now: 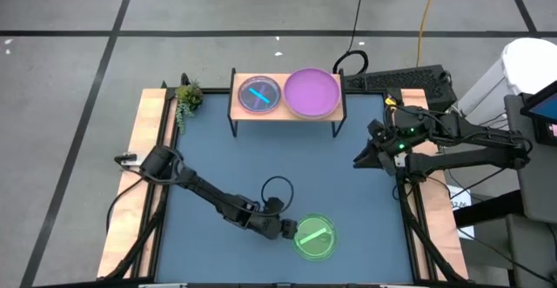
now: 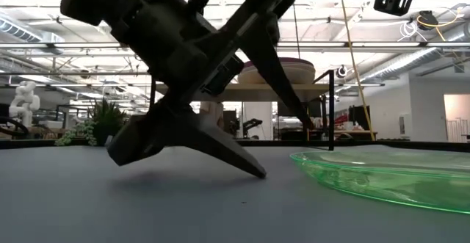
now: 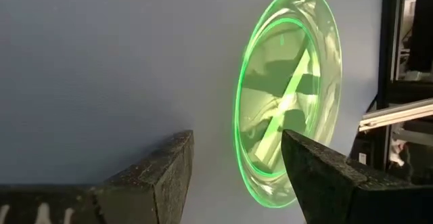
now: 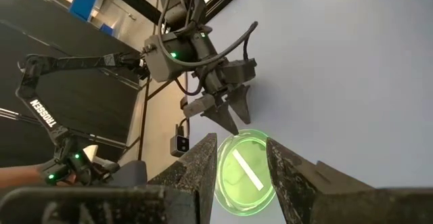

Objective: Place and stack plates onto a shelf
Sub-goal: Stack the green plate on top of the blue plate on the shelf

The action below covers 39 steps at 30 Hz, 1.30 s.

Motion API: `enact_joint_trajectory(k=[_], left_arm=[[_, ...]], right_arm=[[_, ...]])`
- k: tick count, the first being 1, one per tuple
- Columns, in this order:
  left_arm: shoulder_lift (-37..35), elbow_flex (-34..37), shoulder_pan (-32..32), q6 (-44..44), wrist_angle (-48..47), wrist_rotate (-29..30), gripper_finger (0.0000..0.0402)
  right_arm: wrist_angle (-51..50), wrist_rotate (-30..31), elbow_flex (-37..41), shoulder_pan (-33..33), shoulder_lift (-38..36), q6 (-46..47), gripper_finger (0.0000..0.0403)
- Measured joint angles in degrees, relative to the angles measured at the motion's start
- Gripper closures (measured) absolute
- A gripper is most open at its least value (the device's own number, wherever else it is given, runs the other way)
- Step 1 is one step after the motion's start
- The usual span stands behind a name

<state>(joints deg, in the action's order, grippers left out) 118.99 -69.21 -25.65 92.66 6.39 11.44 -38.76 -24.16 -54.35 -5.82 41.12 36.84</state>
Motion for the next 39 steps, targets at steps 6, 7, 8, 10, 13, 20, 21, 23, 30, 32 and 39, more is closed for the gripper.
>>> enact_joint_trajectory(k=[6,7,8,10,13,20,21,23,30,32,39], left_arm=[[0.49,0.0,0.04,-0.64,3.33,-0.04,0.0172],[0.44,0.0,0.04,-0.56,3.29,-0.04,0.0172],[0.43,0.0,0.04,-0.25,3.04,-0.02,0.0172],[0.45,0.0,0.04,0.17,2.77,-0.02,0.0172],[0.45,0.0,0.04,0.5,3.37,-0.02,0.0172],[1.37,0.0,0.53,0.08,4.2,0.38,0.0172],[1.63,-0.02,0.64,0.18,4.79,0.18,0.0172],[2.59,-0.17,0.86,0.3,7.47,-0.18,0.0172],[3.1,-0.17,1.23,1.42,7.78,0.19,0.0182],[3.12,-0.17,1.22,1.38,7.71,0.2,0.0201],[3.2,-0.17,1.18,0.7,7.58,0.39,0.0293]], right_arm=[[-0.02,0.02,0.0,0.0,0.0,0.0,0.0291],[-0.02,0.06,0.0,0.0,0.0,-0.02,0.0291],[0.0,0.07,0.0,0.0,0.01,-0.04,0.0291],[0.11,0.08,0.0,0.0,0.02,-0.07,0.0291],[0.66,0.12,0.0,0.0,0.02,-0.11,0.0291],[0.84,0.46,0.0,0.0,0.02,-0.2,0.0291],[0.82,0.47,0.0,0.0,0.04,-0.2,0.0291],[0.83,0.48,0.0,0.0,0.04,-0.2,0.0291],[0.83,0.52,0.0,0.0,0.04,-0.02,0.0291],[0.83,0.52,0.0,0.0,0.04,-0.02,0.0291],[0.83,0.97,0.0,0.0,0.04,-0.02,0.0291]])
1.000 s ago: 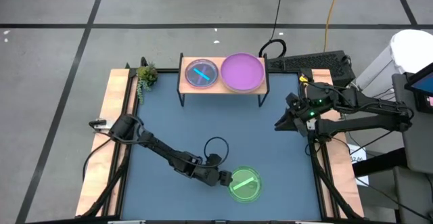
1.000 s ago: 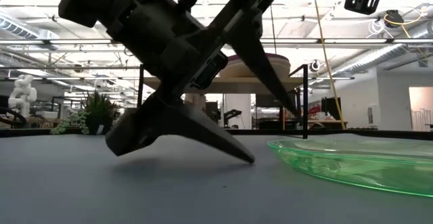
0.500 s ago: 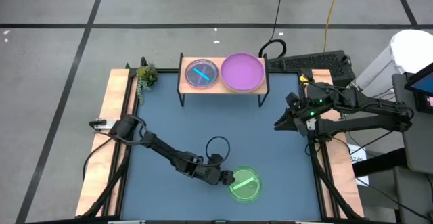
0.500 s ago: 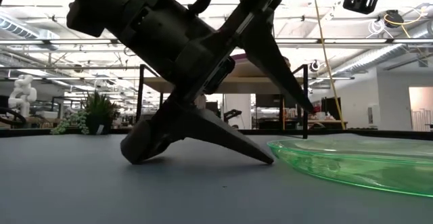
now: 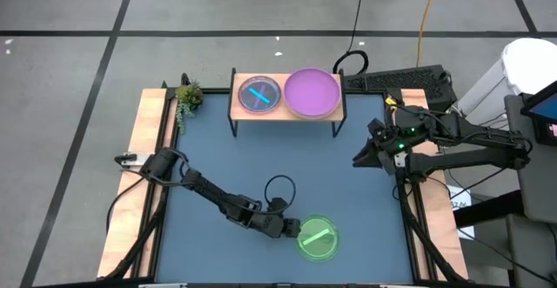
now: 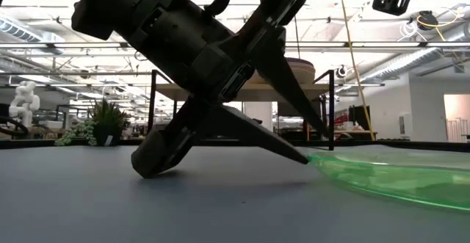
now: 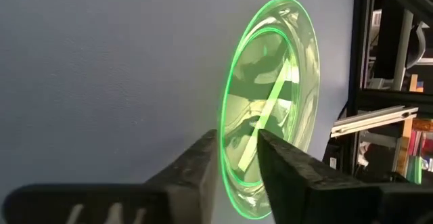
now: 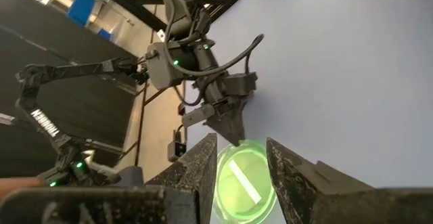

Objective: Place and stack plates onto a shelf
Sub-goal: Stack the green plate on top of the blue plate on the shelf

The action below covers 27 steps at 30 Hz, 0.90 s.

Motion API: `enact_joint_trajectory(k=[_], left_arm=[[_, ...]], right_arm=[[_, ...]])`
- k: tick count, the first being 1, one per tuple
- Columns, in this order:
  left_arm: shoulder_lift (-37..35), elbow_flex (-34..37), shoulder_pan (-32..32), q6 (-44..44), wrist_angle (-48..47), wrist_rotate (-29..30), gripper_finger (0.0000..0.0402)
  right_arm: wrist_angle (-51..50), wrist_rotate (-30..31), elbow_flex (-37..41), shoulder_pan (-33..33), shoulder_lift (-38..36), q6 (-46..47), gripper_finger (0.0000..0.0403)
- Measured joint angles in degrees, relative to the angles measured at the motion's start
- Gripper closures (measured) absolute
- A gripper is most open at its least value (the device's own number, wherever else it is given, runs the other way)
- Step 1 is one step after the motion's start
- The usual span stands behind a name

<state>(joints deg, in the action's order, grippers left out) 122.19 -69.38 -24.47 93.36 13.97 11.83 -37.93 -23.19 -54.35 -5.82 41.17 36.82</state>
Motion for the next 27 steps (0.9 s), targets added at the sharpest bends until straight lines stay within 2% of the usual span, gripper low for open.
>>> enact_joint_trajectory(k=[5,13,17,23,27], left_arm=[[0.02,0.02,0.0,0.31,-0.19,0.7,0.0331],[0.07,0.09,0.02,1.35,-0.4,1.23,0.0334],[0.07,0.09,0.08,3.65,-2.03,1.53,0.0302],[0.07,0.07,0.09,4.13,-2.88,2.12,0.0221],[0.08,0.07,0.07,5.21,-3.04,2.45,0.0203]], right_arm=[[-0.02,0.9,0.0,-0.02,-0.01,0.02,0.0291],[-0.02,0.88,0.0,-0.02,-0.01,0.02,0.0291],[-0.02,0.88,0.0,-0.02,-0.01,0.02,0.0291],[-0.02,0.88,0.0,-0.02,0.0,0.02,0.0291],[-0.02,0.88,0.0,-0.02,-0.01,0.02,0.0291]])
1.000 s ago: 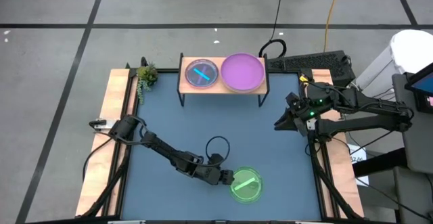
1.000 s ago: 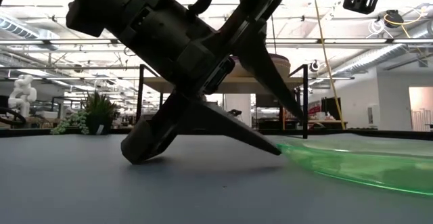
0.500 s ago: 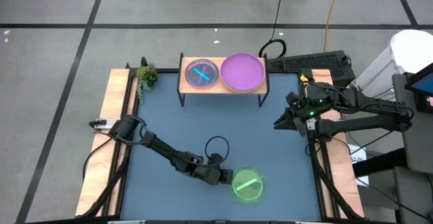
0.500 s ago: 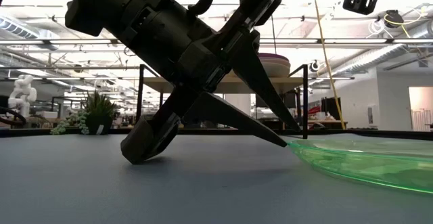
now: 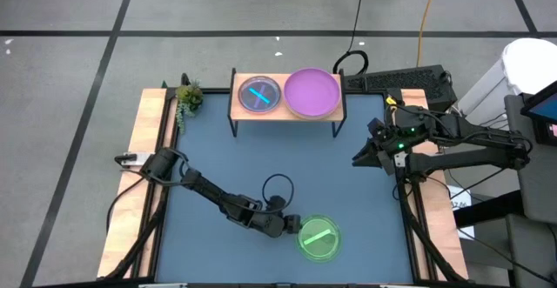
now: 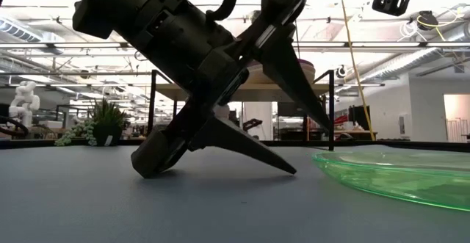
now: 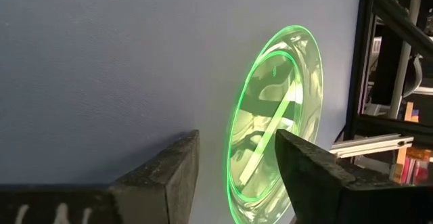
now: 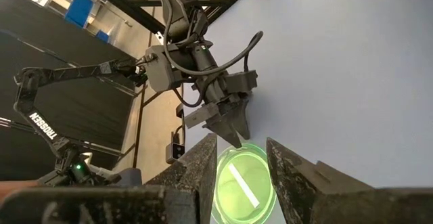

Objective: Place and stack plates onto a shelf
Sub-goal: Stack the green plate on top of the blue plate on the shelf

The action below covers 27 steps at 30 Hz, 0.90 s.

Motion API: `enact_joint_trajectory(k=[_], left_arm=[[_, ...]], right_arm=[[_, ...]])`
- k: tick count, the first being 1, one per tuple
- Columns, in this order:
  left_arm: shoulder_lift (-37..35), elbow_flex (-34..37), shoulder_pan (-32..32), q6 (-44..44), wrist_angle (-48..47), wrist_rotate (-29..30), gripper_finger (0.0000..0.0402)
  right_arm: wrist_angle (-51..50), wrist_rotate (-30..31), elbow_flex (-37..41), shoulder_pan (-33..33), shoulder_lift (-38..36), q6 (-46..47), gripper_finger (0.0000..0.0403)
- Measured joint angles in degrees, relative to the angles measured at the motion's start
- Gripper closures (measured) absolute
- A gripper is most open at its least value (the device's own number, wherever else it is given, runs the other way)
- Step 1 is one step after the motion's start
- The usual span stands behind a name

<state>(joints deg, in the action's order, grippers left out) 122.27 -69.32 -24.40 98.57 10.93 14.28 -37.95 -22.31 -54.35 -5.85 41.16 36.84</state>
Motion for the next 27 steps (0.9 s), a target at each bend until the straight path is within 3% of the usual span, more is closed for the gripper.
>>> enact_joint_trajectory(k=[8,11,15,20,27], left_arm=[[0.25,0.04,0.01,0.19,0.01,0.13,0.0203],[0.25,0.07,-0.11,0.15,0.01,0.16,0.0216],[0.25,0.07,-0.11,0.19,0.01,0.13,0.0236],[0.25,0.09,0.12,0.59,0.03,0.04,0.0242],[0.26,0.22,0.22,0.52,1.07,-1.08,0.0242]], right_arm=[[-4.1,1.33,0.0,0.46,0.17,3.61,0.0291],[-9.12,4.59,0.05,2.27,0.75,5.51,0.0291],[-9.16,4.25,4.17,5.71,1.25,9.85,0.0291],[1.15,2.64,15.93,11.86,1.34,21.96,0.0291],[30.12,4.81,33.84,22.43,4.34,39.39,0.0291]])
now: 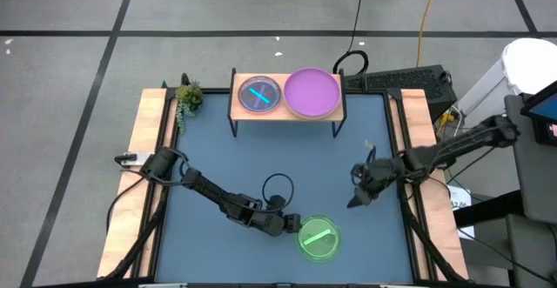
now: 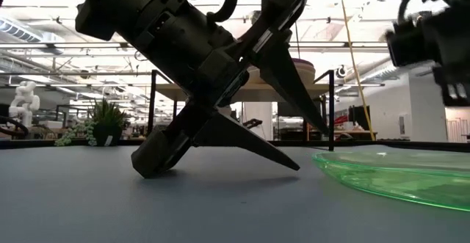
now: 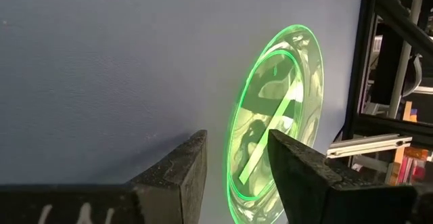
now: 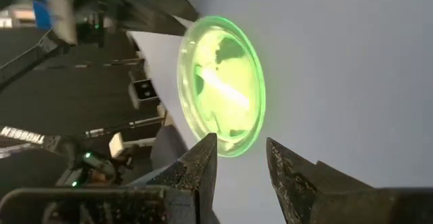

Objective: Place and stack plates onto a shelf
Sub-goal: Stack the green plate on top of the blue plate on the shelf

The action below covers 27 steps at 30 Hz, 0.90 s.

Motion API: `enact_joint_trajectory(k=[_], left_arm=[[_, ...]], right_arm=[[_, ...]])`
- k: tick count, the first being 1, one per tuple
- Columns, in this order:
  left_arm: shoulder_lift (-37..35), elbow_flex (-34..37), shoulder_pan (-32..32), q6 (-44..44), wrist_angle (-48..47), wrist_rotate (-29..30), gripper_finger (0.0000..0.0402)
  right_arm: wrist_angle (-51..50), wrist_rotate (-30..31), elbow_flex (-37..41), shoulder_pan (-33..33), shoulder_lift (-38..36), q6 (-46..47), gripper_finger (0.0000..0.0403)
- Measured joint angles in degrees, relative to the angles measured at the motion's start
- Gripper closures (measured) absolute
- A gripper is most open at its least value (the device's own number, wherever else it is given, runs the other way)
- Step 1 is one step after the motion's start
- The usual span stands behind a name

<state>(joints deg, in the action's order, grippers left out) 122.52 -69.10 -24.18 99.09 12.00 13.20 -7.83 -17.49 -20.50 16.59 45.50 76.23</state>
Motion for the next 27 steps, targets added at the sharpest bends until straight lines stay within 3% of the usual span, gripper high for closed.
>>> enact_joint_trajectory(k=[5,12,27], left_arm=[[0.0,0.01,0.0,0.04,0.93,-0.54,0.0243],[0.0,0.0,0.22,0.52,1.28,-1.18,0.0243],[0.0,-0.04,0.59,0.69,1.45,-1.37,0.0243]], right_arm=[[10.8,4.49,4.97,6.8,6.88,5.19,0.0291],[23.42,7.28,5.24,11.9,19.13,7.16,0.0291],[42.82,10.89,5.06,13.3,37.53,9.08,0.0291]])
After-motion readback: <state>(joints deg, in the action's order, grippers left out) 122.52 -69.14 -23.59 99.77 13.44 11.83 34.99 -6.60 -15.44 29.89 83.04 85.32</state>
